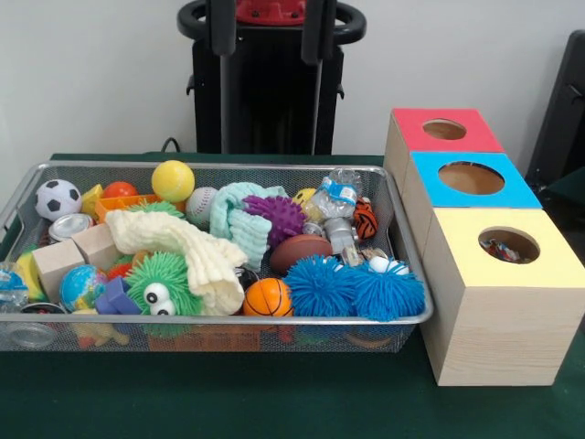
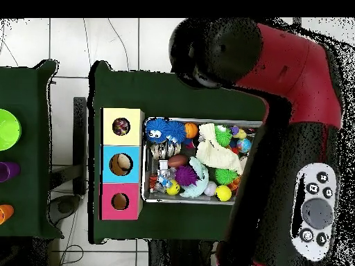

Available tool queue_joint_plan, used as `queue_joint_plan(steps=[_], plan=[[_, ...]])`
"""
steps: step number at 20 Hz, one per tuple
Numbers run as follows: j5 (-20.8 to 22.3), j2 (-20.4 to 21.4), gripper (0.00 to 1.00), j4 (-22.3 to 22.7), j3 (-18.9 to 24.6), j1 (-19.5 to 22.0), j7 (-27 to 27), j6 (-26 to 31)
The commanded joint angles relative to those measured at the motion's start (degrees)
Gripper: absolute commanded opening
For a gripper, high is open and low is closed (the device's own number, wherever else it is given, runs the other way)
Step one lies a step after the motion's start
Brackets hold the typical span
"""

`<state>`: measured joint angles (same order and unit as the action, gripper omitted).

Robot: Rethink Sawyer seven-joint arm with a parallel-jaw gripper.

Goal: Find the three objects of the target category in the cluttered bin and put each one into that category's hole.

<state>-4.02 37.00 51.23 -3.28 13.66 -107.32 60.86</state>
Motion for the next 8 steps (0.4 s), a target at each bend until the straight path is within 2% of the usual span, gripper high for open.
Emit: queue_joint_plan(steps=[1,4,8], plan=[[2.94,2.20,1.00,13.81,5.57,1.83,12.00,-0.99],[3.23,2.34,1.00,14.82,5.88,1.67,11.16,-2.21],[4.05,1.97,1.00,13.51,5.68,1.15,10.21,-0.92]])
